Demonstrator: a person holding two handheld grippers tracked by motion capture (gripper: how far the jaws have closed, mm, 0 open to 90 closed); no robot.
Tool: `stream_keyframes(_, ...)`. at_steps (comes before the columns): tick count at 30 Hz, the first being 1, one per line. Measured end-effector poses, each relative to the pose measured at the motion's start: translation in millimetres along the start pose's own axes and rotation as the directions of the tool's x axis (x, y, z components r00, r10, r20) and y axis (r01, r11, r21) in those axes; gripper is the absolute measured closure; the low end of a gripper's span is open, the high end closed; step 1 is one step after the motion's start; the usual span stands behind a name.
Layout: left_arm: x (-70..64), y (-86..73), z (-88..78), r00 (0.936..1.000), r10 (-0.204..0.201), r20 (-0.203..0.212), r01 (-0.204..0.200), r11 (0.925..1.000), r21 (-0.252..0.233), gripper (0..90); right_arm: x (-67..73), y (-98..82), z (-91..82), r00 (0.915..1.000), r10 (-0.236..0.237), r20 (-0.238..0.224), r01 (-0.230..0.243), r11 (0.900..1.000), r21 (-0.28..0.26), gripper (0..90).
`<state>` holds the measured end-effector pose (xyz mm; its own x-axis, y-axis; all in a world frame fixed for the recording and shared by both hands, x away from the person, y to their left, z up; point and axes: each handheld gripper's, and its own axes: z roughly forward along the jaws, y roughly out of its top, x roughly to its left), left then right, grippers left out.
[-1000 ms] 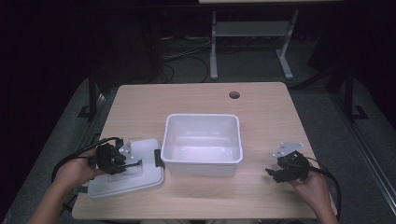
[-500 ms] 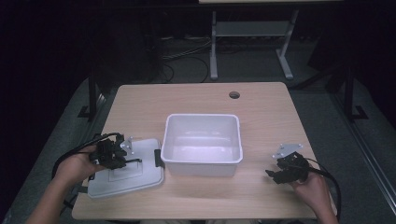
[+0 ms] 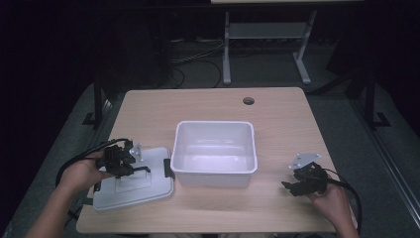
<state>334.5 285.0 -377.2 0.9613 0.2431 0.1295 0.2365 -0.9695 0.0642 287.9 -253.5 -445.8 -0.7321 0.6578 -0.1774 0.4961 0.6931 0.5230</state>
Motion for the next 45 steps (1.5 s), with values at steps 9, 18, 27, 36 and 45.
stream_keyframes(9, 2.9, 2.1, 0.4, 0.9999, 0.01, 0.012, -0.01, 0.9999, 0.013, 83.5, 0.3, 0.3, 0.4, 1.0, -0.003, -0.002, 0.003, 1.0, 0.002, 27.7)
stream_keyframes(18, 6.8, 5.4, -0.3, 0.999, 0.037, 0.026, -0.037, 0.9988, 0.032, 84.8, 0.3, 0.4, 0.6, 1.0, -0.005, -0.004, 0.005, 1.0, 0.001, 27.7)
stream_keyframes(27, 8.8, 5.1, -1.7, 0.9985, 0.043, 0.035, -0.044, 0.9985, 0.033, 84.9, 0.0, 0.1, 0.2, 1.0, -0.003, -0.002, 0.003, 1.0, 0.0, 27.7)
stream_keyframes(36, 7.9, -0.8, -13.1, 0.9972, 0.061, 0.044, -0.062, 0.9978, 0.024, 85.0, 0.2, 0.1, 0.2, 1.0, -0.006, 0.0, 0.006, 1.0, -0.002, 27.6)
stream_keyframes(45, 6.0, -6.7, -33.3, 0.9962, 0.075, 0.044, -0.075, 0.9971, 0.014, 85.0, -0.2, 0.1, 0.1, 1.0, -0.007, 0.0, 0.007, 1.0, -0.001, 27.6)
